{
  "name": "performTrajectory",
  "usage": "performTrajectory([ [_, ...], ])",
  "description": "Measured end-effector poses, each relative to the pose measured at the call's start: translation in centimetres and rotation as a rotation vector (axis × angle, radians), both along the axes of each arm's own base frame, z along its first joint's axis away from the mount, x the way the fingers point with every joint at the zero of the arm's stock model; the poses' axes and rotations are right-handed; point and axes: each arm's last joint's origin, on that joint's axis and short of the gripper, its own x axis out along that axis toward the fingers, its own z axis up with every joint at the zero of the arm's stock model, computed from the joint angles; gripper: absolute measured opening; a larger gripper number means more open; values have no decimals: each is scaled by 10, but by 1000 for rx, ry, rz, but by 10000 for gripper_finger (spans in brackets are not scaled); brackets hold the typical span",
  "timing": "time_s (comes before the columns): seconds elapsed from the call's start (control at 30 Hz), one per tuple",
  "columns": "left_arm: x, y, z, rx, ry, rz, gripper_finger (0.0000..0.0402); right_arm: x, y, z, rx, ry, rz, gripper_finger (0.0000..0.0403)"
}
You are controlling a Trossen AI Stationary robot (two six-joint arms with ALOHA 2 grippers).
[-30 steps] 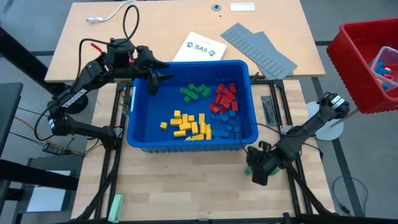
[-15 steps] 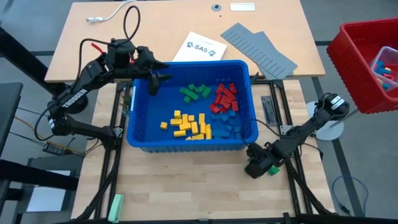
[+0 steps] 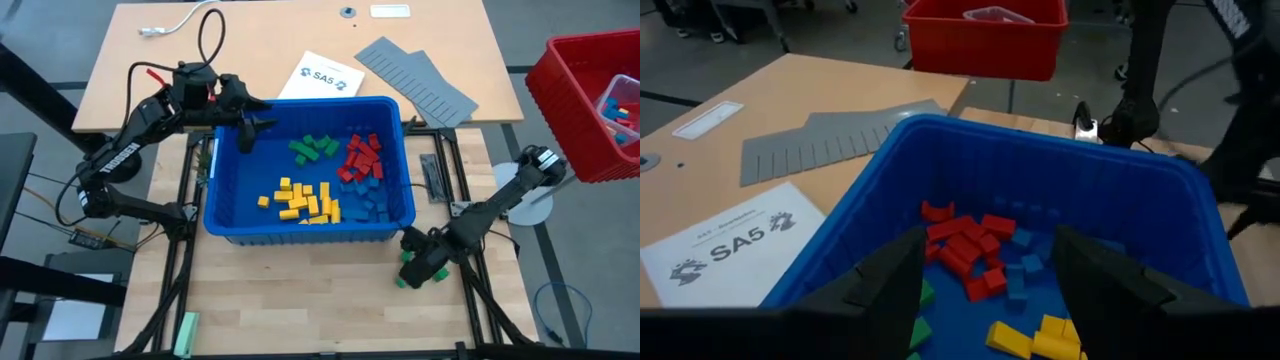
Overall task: Sort blocks
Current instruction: Remove the green block from the blue bin
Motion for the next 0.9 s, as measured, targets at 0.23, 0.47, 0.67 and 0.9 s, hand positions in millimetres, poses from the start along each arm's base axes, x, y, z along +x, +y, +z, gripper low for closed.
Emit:
performTrajectory([
  [0.23, 0, 0, 0, 0, -1, 0, 227, 2, -9, 102, 189, -223, 11, 298],
  [0.47, 0, 0, 0, -3, 3, -3, 227, 2, -34, 157, 18, -573, -60, 282],
  [0.67, -1, -1, -2, 7, 27, -12, 227, 41, -58, 177, -401, -829, 91, 277],
  [0.9, 0, -1, -5, -16, 51, -23, 227, 84, -124, 175, -779, -771, 103, 260],
])
